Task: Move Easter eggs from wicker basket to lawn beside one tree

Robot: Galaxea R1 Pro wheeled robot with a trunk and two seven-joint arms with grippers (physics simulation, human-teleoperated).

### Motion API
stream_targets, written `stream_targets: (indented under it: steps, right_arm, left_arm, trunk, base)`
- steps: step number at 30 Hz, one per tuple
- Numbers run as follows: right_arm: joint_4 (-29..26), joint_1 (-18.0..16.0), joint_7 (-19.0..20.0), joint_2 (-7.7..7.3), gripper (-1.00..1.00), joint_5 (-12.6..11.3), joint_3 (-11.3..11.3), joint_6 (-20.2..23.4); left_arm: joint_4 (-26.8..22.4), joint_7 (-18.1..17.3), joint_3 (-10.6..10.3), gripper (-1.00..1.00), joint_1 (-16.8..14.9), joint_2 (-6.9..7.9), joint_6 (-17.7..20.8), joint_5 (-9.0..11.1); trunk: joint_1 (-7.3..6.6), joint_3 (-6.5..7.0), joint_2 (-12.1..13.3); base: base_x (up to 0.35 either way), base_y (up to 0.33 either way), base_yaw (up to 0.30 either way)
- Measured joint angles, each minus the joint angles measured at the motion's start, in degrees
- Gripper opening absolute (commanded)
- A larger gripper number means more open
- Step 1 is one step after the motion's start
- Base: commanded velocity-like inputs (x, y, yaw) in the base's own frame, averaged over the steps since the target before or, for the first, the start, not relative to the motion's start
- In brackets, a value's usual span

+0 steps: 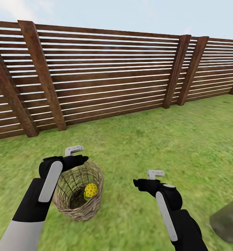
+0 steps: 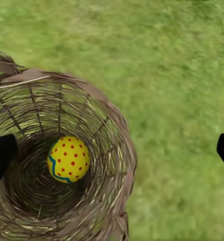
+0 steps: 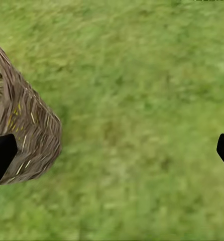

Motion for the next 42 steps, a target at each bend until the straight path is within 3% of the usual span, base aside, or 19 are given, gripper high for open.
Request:
stream_targets:
  steps: [11, 30, 42]
  right_arm:
    - [0.0, 0.0, 0.0, 0.0, 1.0, 0.0, 0.0, 0.0]
    - [0.0, 0.0, 0.0, 0.01, 1.0, 0.0, 0.0, 0.0]
    - [0.0, 0.0, 0.0, 0.01, 1.0, 0.0, -0.1, 0.0]
  left_arm:
    - [0.0, 0.0, 0.0, 1.0, 0.0, 0.0, 0.0, 0.0]
    - [0.4, 0.1, 0.3, 1.0, 0.0, 0.02, 0.0, 0.0]
    - [0.3, 0.3, 2.4, 1.0, 0.0, -0.01, 0.0, 0.0]
  trunk:
    - [0.0, 0.27, 0.0]
    - [0.01, 0.29, 0.0]
    - [0.01, 0.29, 0.0]
  base:
    - [0.121, 0.169, -0.078]
    - [0.057, 0.013, -0.002]
    - [0.01, 0.0, 0.0]
